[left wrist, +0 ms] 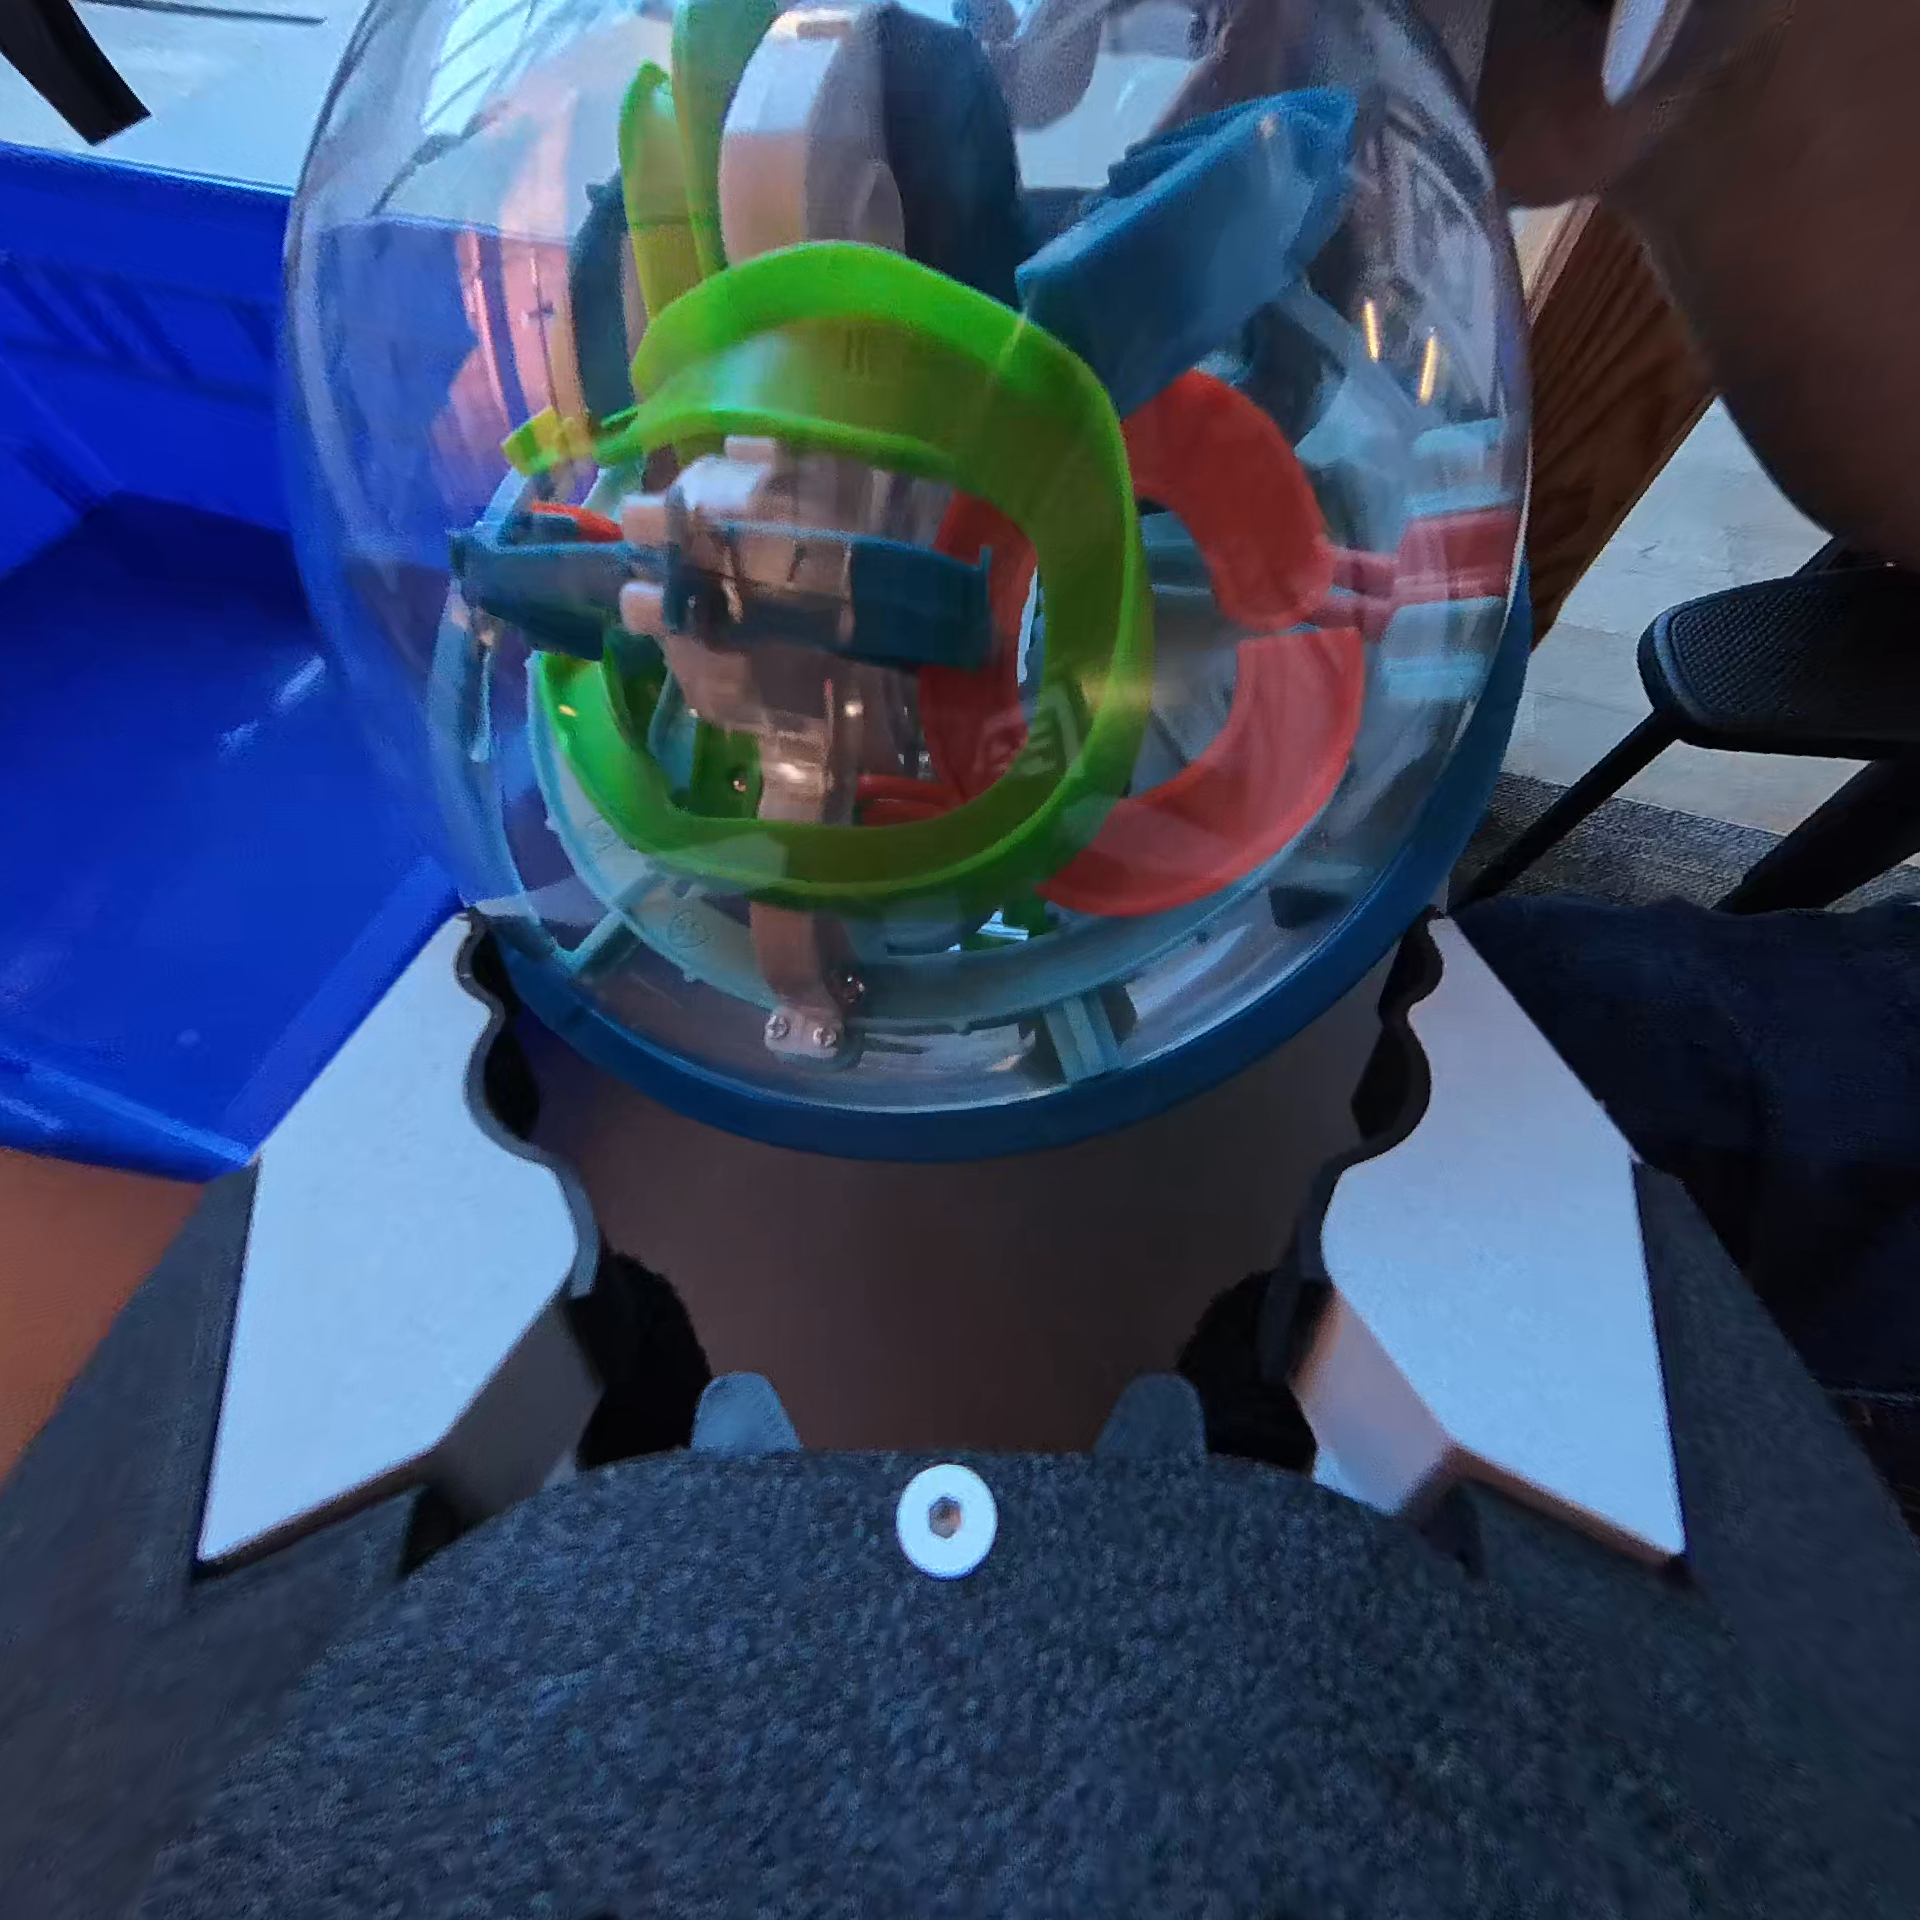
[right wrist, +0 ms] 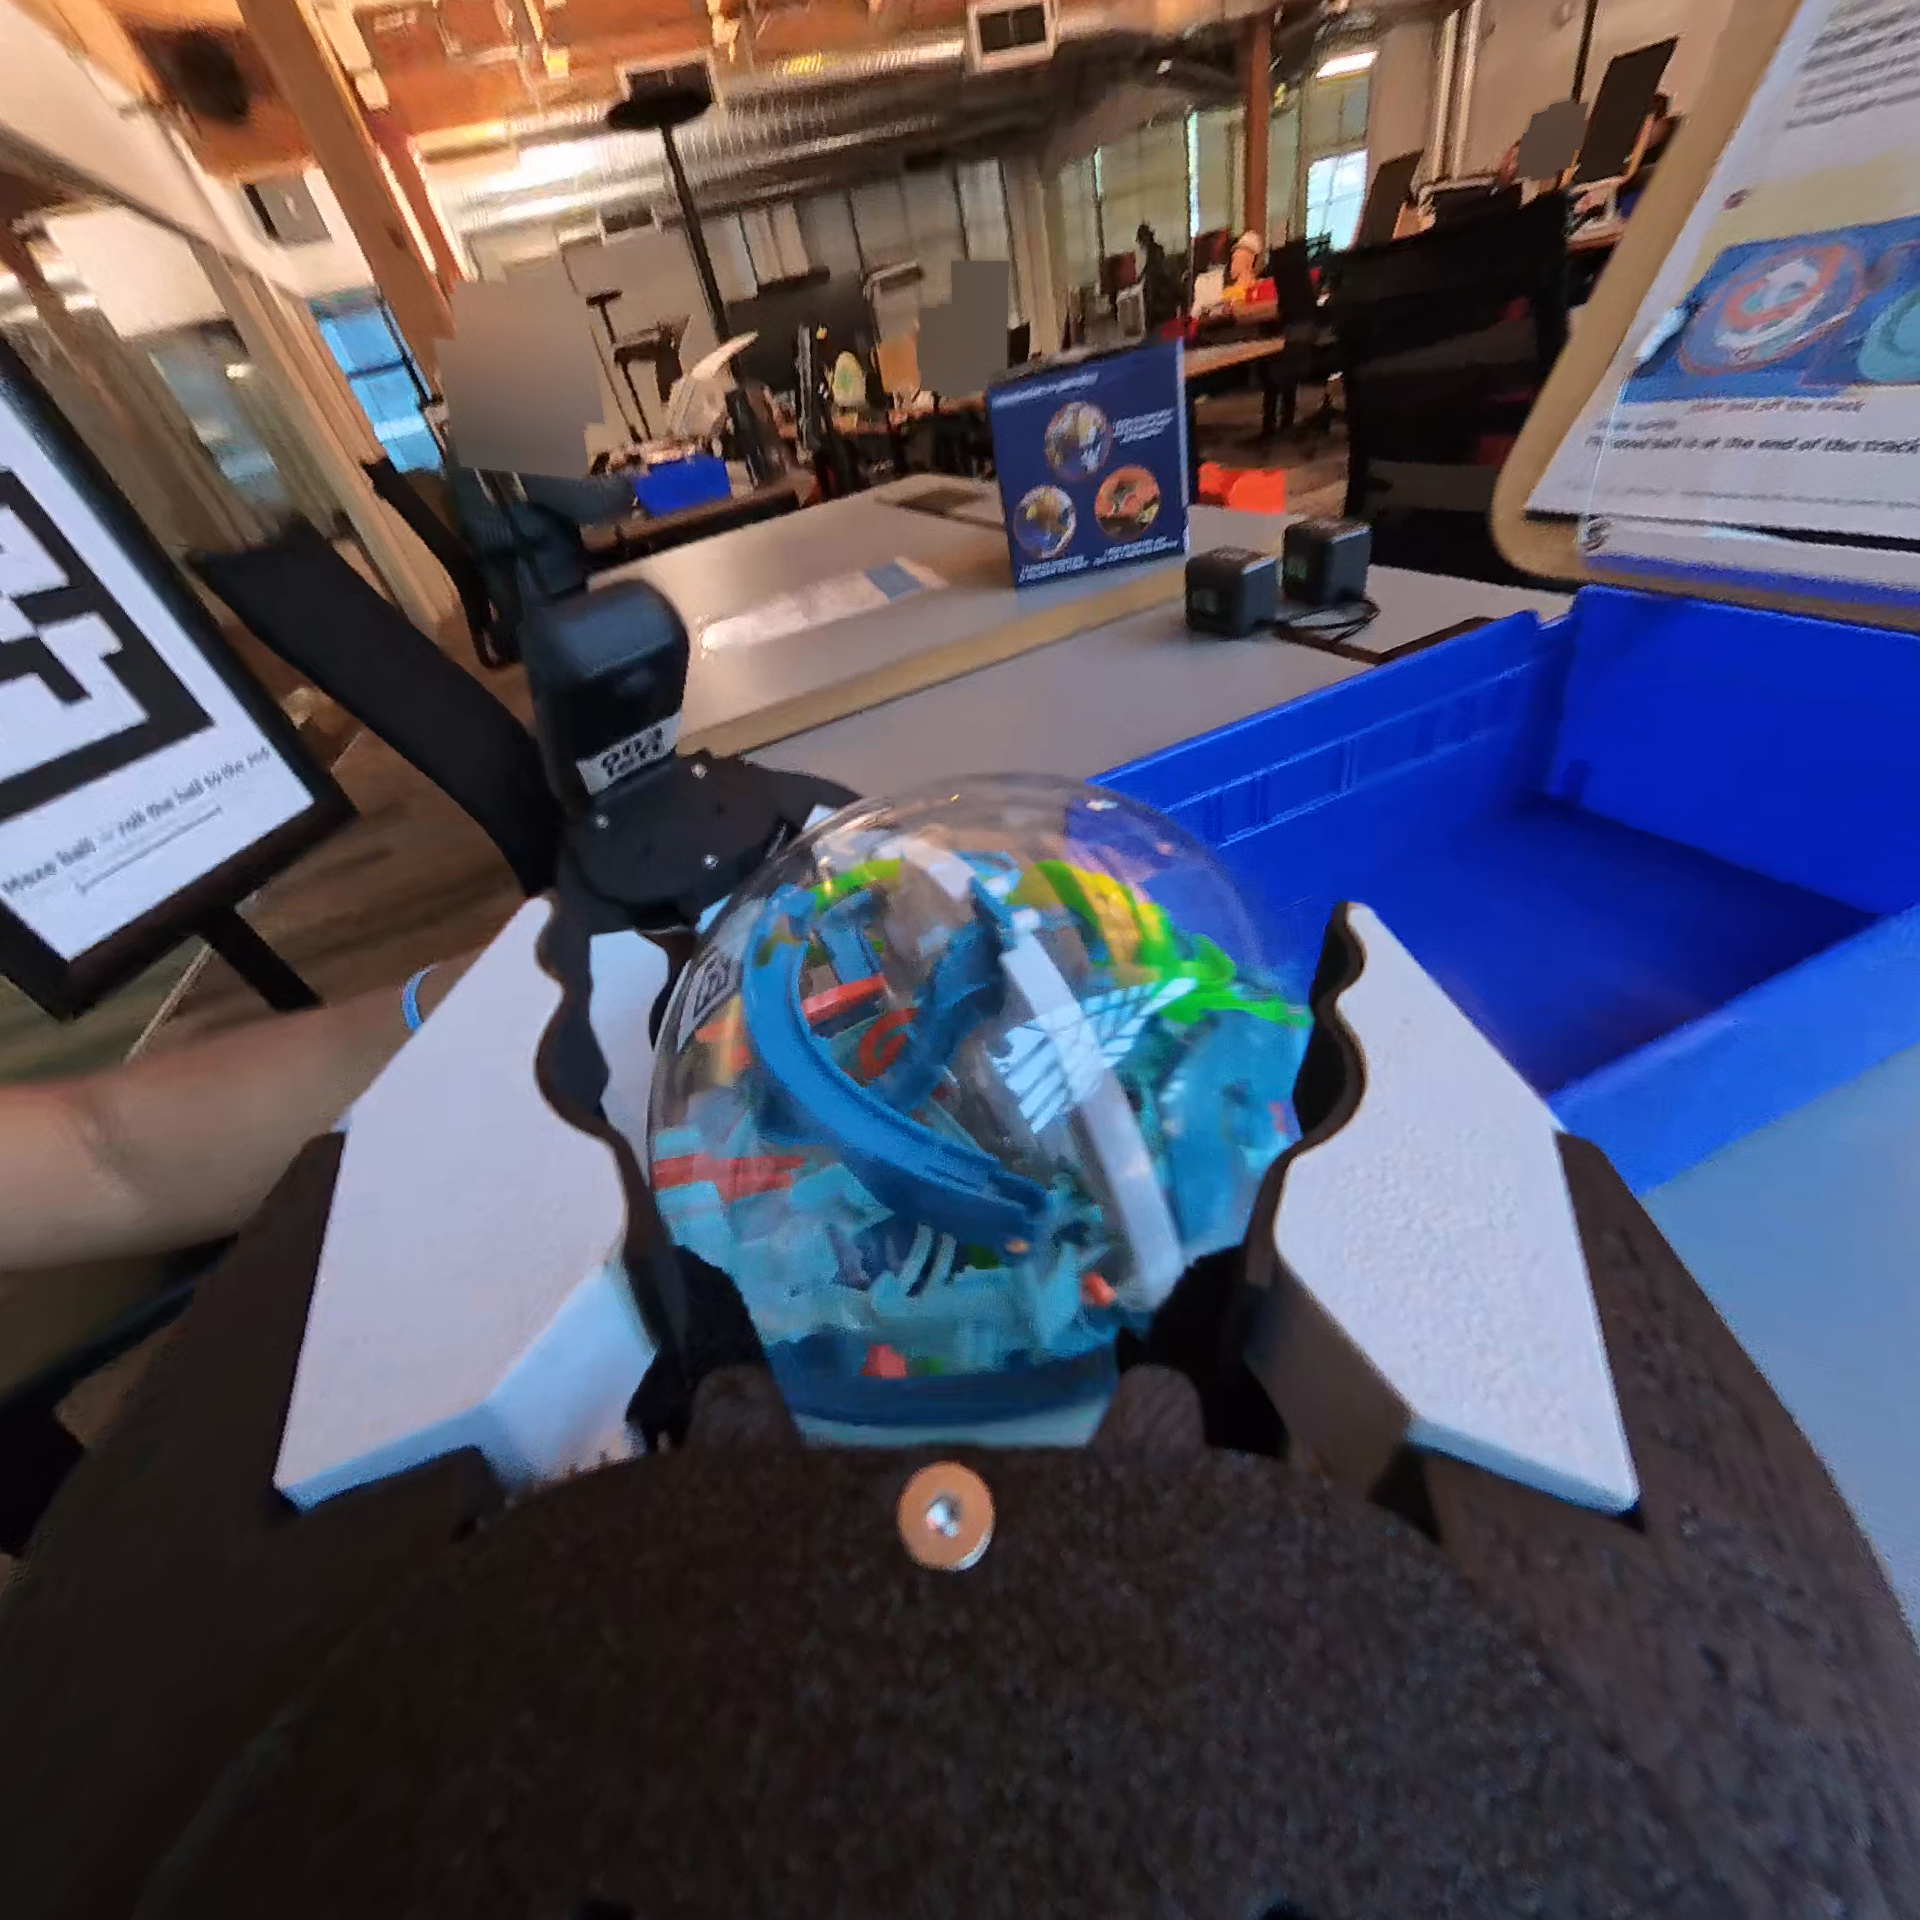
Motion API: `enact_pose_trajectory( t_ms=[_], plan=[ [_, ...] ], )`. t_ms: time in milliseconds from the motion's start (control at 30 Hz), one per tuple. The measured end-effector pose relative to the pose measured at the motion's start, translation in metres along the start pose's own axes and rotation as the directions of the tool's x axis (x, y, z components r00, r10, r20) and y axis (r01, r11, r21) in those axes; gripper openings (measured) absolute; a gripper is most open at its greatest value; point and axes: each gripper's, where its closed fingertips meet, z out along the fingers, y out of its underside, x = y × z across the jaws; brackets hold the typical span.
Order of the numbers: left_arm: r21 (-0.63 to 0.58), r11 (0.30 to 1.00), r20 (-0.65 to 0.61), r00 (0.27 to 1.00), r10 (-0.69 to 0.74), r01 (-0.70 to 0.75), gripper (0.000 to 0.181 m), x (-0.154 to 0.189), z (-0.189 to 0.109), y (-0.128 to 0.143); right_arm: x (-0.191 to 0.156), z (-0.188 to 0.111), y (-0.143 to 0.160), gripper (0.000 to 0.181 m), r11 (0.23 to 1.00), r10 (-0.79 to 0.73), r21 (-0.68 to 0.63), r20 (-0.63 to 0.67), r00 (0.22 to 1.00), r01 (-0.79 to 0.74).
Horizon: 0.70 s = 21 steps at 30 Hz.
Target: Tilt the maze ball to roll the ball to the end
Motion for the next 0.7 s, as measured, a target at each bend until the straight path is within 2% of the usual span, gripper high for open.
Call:
enact_pose_trajectory(
  t_ms=[100,167,267,333,400,433,533,600,700],
  plan=[
    [0.0,1.0,-0.005,1.0,-0.014,0.014,0.158,0.0,0.0,0.001,0.029,-0.024,-0.006,0.134,1.0,-0.018,0.023,-0.094,0.995,0.02],
    [0.001,1.0,-0.006,1.0,-0.018,0.018,0.158,0.0,0.0,0.001,0.056,-0.038,0.01,0.134,1.0,-0.019,-0.021,-0.148,0.989,0.016],
    [0.005,1.0,-0.015,0.999,-0.03,0.03,0.158,0.001,0.0,0.001,0.066,-0.049,0.054,0.135,0.978,0.145,-0.148,-0.04,0.989,-0.15],
    [0.012,0.999,-0.023,0.999,-0.039,0.04,0.158,0.001,0.0,0.001,0.066,-0.053,0.076,0.138,0.96,0.173,-0.225,0.008,0.985,-0.167],
    [0.016,0.999,-0.029,0.999,-0.044,0.044,0.158,0.001,0.0,0.0,0.056,-0.053,0.078,0.139,0.974,0.134,-0.195,0.088,0.987,-0.114],
    [0.016,0.999,-0.034,0.998,-0.049,0.05,0.158,0.001,0.0,0.0,0.053,-0.051,0.083,0.139,0.98,0.058,-0.197,0.097,0.994,-0.038],
    [0.022,0.998,-0.049,0.997,-0.064,0.066,0.158,0.002,0.0,0.0,0.042,-0.045,0.104,0.142,0.938,-0.156,-0.291,0.134,0.979,0.19],
    [0.025,0.997,-0.058,0.995,-0.076,0.078,0.158,0.002,0.001,0.0,0.038,-0.04,0.109,0.142,0.92,-0.196,-0.315,0.148,0.969,0.234],
    [0.032,0.995,-0.07,0.993,-0.094,0.096,0.158,0.003,0.002,0.0,0.035,-0.028,0.114,0.143,0.92,-0.176,-0.328,0.144,0.974,0.215]
  ],
)
